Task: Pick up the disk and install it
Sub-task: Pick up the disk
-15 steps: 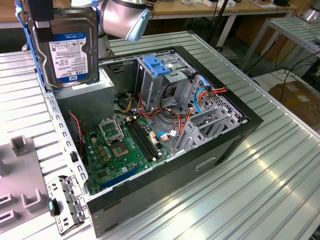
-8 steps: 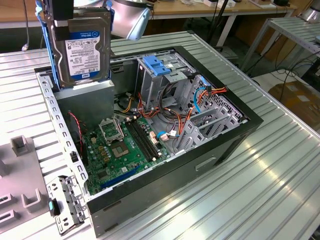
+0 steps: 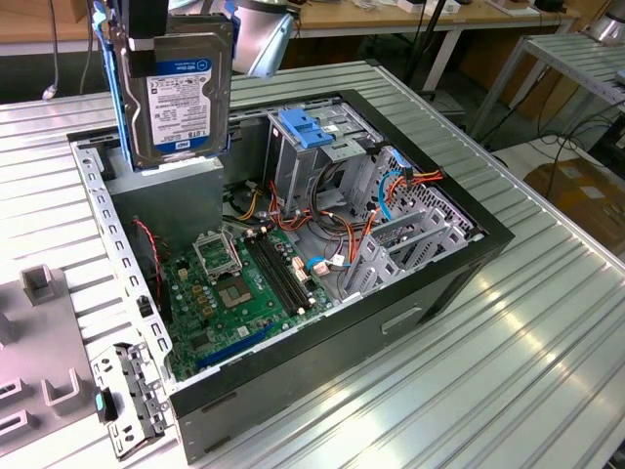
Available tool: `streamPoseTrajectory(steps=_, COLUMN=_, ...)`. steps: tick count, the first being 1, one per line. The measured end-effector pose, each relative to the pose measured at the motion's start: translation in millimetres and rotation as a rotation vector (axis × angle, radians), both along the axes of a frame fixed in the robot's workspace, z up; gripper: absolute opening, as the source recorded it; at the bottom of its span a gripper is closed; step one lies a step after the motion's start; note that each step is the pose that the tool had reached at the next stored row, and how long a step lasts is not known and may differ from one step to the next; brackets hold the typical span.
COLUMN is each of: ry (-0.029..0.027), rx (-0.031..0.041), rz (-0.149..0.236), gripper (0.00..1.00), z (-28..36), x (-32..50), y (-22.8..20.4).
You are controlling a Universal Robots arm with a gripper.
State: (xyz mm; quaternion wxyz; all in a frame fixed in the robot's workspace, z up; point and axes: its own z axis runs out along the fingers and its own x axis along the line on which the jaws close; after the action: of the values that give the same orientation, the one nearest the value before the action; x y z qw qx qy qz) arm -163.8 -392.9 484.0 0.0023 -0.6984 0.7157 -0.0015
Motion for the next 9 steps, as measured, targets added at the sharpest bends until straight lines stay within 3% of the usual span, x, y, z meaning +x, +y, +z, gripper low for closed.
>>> streamPoseTrajectory(steps=2, ry=0.0000, rx=0.0000, rz=0.000, gripper=0.37, z=-0.1, x=8.4, y=0.0)
streamPoseTrajectory(steps=9, ry=0.0000, rx=0.0000, rz=0.000, gripper=0.37, z=-0.2, x=22.2, y=0.0)
